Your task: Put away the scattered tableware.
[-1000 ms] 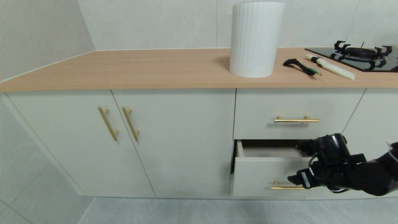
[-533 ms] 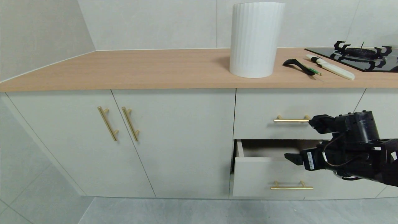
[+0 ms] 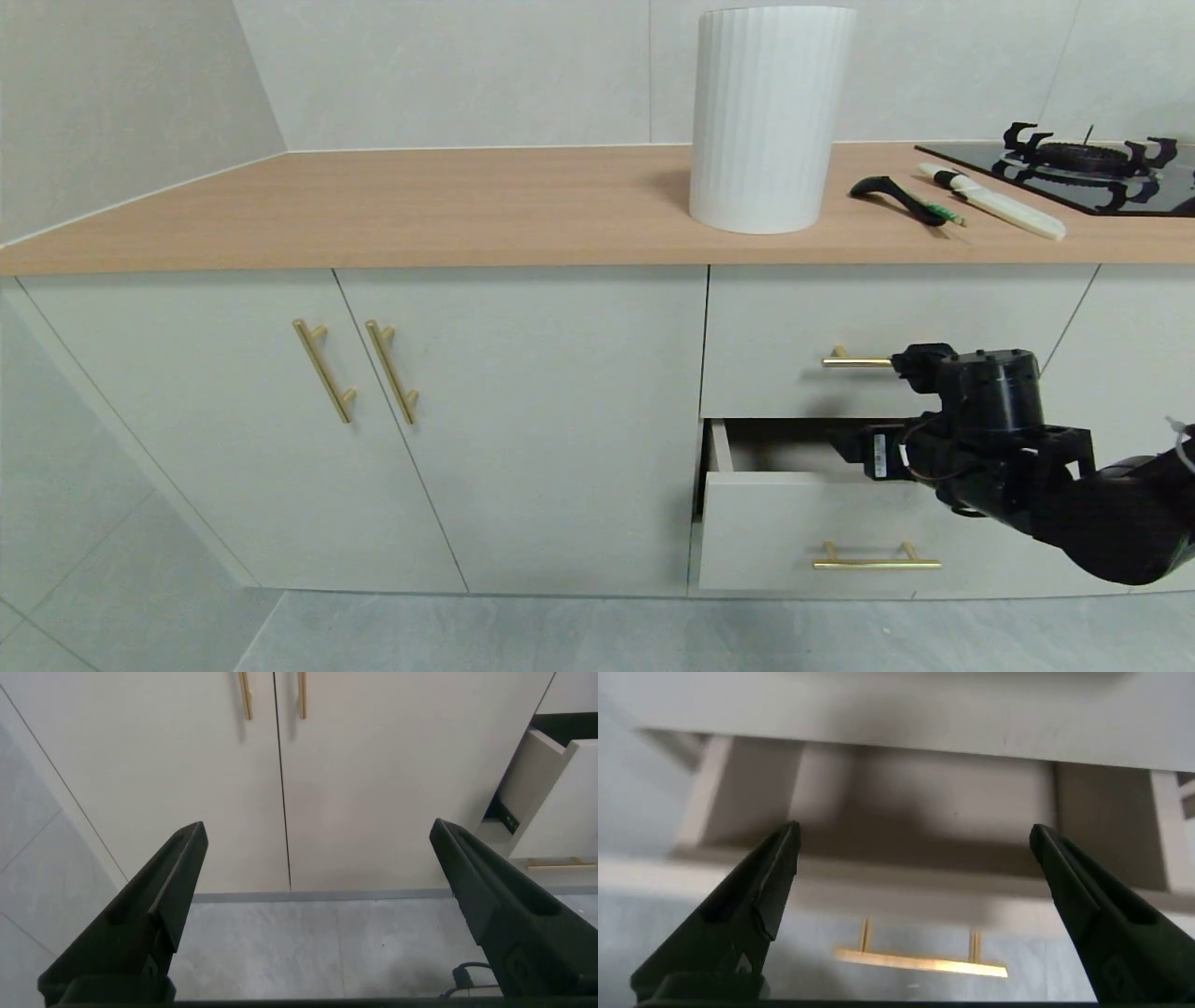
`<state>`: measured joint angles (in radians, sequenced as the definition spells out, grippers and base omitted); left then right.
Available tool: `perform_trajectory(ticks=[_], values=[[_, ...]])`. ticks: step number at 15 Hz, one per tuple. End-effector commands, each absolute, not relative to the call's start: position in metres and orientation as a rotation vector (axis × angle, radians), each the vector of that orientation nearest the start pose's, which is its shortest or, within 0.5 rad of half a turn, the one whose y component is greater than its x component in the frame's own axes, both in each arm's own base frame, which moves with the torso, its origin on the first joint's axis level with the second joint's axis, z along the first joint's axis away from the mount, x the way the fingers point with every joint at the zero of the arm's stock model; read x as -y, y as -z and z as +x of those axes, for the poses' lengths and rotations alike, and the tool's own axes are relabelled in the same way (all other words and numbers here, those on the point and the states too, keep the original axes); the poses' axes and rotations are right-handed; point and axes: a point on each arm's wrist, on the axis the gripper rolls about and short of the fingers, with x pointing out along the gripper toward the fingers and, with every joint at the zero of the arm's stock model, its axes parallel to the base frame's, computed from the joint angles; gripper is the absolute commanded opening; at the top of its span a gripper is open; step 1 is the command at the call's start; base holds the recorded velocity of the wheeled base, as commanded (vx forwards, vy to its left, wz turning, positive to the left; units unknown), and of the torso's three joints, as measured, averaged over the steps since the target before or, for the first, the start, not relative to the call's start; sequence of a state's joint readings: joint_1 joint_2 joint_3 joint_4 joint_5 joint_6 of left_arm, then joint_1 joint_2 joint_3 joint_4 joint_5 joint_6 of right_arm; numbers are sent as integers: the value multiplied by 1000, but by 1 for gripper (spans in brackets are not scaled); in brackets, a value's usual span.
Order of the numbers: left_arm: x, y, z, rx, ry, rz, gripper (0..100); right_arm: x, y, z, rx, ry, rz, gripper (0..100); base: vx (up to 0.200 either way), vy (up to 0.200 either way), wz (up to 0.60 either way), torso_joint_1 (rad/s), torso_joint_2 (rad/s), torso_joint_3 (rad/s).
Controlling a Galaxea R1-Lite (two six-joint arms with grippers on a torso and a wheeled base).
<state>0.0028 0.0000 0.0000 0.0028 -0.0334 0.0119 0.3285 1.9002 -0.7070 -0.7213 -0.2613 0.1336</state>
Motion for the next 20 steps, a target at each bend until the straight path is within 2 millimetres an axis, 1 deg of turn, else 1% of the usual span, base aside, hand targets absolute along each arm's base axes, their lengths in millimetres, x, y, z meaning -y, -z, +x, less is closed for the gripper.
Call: perform_trajectory(ticks=[1,5,12,15,16,20], values=[[1,-75,-23,-4,31,12,100,-99,-71,320,-518,-6,-15,100,0,0,0,0,0,0],[1,-75,-23,-3,31,12,100,-99,-59,324,-551,1,-25,100,0,0,0,0,0,0],[1,-75,-23,-4,31,12,100,-99,-62,321,-551,-1,-30,100,0,0,0,0,0,0],[1,-75,-23,-4,31,12,100,-96,-72,312,-601,-8,-42,100,0,0,0,0,0,0],[1,-75,-23,-4,31,12,100,-94,-81,305,-621,-14,-48,100,0,0,0,0,0,0],[1,-75,-23,-4,31,12,100,-95,-96,283,-723,-58,-99,100,0,0,0,0,0,0]])
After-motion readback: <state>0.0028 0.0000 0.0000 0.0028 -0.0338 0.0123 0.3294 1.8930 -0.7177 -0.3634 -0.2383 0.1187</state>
